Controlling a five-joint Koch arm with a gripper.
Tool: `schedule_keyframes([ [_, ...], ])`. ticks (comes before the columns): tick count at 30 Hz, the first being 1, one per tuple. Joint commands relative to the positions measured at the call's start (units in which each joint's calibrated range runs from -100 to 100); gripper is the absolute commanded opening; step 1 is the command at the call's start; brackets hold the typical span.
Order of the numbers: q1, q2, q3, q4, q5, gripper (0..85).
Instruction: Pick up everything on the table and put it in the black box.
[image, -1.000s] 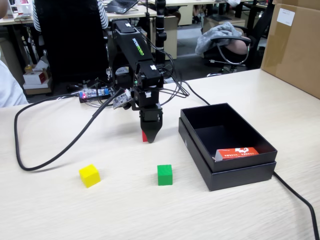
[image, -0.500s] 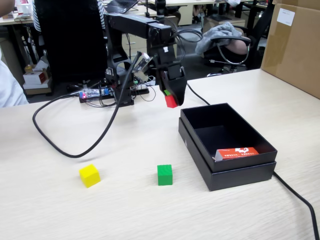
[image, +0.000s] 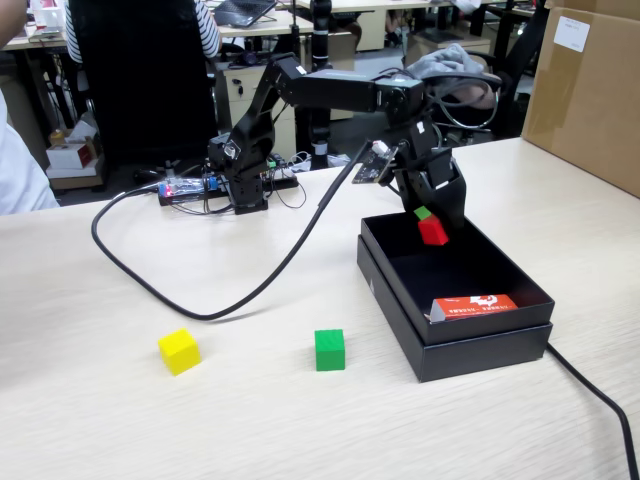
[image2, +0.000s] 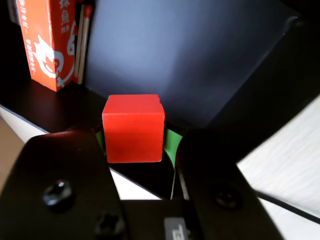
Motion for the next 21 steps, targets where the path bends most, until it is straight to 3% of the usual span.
schedule_keyframes([
  [1,0.0,1.9,4.3,0.5,0.7,1.1],
  [2,0.0,3.5,4.0,0.5,0.9,1.1],
  [3,0.0,8.8,3.6,0.0,1.0,10.8],
  [4,0.0,9.9,3.7,-0.7,1.0,13.2],
  [8,0.0,12.0,3.6,-1.3,1.0,14.1],
  [10,0.0,12.4,3.4,-2.3,1.0,25.8],
  [14,-0.1,8.4,1.9,-3.8,1.0,40.0],
  [21,-2.6,-20.8,-4.3,-3.8,0.9,42.3],
])
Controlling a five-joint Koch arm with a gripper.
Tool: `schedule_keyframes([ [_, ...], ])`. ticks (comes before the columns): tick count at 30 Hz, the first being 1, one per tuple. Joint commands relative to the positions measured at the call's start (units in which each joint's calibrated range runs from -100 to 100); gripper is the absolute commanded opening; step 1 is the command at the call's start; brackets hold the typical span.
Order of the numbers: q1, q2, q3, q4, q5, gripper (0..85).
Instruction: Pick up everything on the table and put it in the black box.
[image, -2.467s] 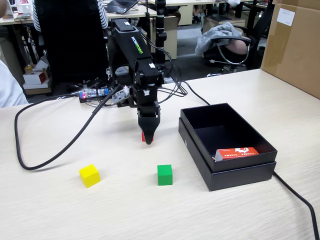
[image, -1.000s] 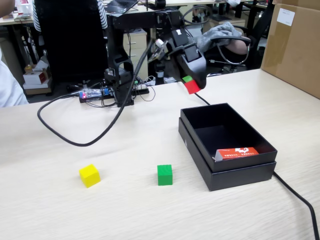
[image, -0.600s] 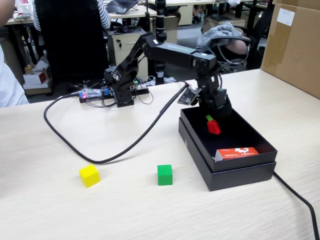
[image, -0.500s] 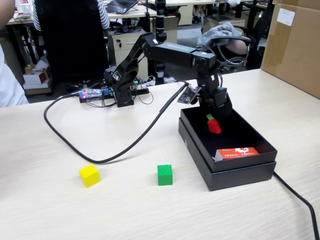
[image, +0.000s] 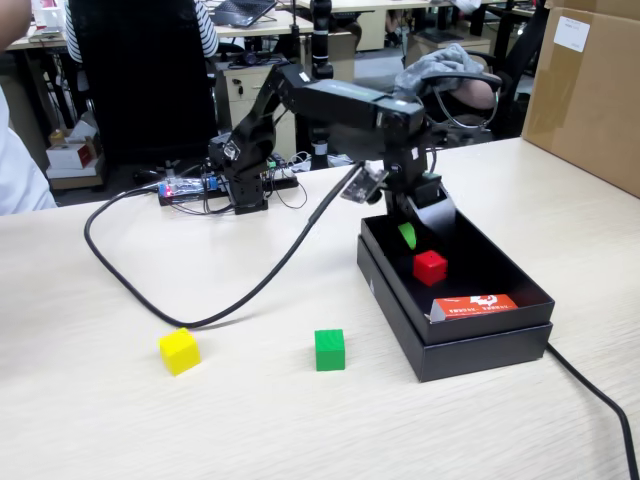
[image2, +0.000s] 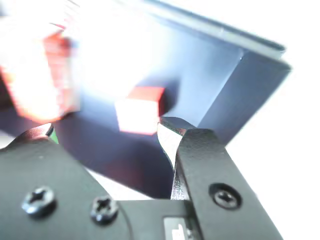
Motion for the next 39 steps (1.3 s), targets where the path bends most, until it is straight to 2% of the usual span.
schedule_keyframes([
  [1,-1.6,-18.7,-1.1,-0.2,-0.3,43.9],
  [6,-6.1,-40.8,-12.4,-0.2,-3.9,46.9],
  [10,-11.8,-49.7,-21.0,0.6,-8.7,48.5],
  [16,-20.6,-53.7,-35.5,7.5,-15.4,50.0],
  [21,-25.7,-52.1,-44.1,13.4,-19.8,49.9],
  [31,-30.8,-44.6,-51.5,20.9,-24.4,49.9],
  [39,-31.5,-30.8,-39.0,21.2,-26.4,49.2],
])
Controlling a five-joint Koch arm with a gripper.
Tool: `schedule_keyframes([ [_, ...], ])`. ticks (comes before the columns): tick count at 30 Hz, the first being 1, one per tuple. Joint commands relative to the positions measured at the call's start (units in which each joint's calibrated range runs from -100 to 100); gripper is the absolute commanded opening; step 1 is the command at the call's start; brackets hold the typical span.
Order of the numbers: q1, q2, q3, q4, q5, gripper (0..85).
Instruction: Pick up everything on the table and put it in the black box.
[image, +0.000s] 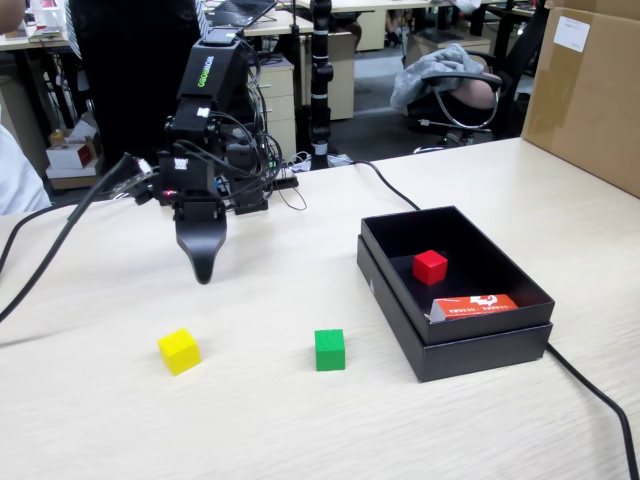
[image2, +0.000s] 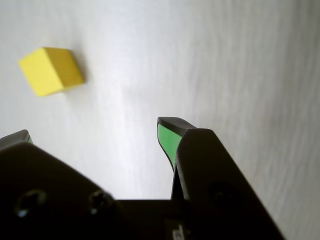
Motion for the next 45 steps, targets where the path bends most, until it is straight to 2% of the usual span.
schedule_keyframes([
  [1,-0.2,5.3,10.0,1.5,-1.7,49.2],
  [5,-0.2,15.9,20.9,1.5,-3.4,48.8],
  [12,-0.6,30.1,33.8,1.5,-4.5,47.7],
  [25,-0.4,43.0,39.9,1.5,-5.5,46.9],
  [29,-0.4,44.1,40.1,1.4,-5.7,38.6],
  [31,-0.3,44.2,40.1,0.7,-5.8,26.2],
  [32,-0.2,44.2,40.0,0.7,-5.8,16.4],
  [36,0.1,44.1,38.5,-0.2,-6.1,14.0],
  [38,0.2,43.0,37.2,-0.5,-6.1,2.7],
  [39,0.3,42.5,36.8,-0.5,-6.1,0.9],
  [45,0.7,35.7,33.3,-2.3,-5.3,0.9],
])
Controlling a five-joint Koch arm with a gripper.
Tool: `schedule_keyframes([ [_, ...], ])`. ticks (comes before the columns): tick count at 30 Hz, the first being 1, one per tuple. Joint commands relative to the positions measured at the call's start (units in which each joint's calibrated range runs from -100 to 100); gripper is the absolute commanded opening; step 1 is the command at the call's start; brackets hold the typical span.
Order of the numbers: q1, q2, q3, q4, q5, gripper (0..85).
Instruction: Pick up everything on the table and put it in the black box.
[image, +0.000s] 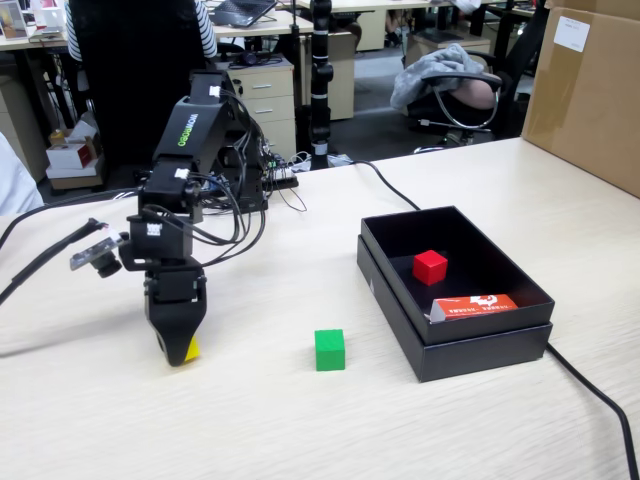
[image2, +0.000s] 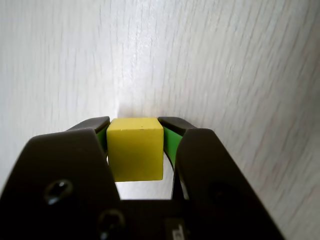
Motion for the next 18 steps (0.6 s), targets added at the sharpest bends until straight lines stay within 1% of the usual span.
schedule_keyframes([
  [1,0.8,-9.2,-0.3,-2.7,1.0,0.9],
  [5,2.5,-22.6,-4.6,-4.6,4.1,0.9],
  [6,2.6,-23.1,-5.0,-4.6,4.2,0.9],
  [7,3.2,-26.4,-6.7,-4.7,5.0,0.9],
  [9,5.1,-33.8,-10.2,-6.4,7.2,0.9],
  [11,6.6,-38.7,-12.1,-7.6,8.8,0.9],
  [15,11.9,-50.5,-17.9,-7.8,13.1,0.9],
  [18,15.1,-55.1,-20.2,-7.8,15.1,0.9],
])
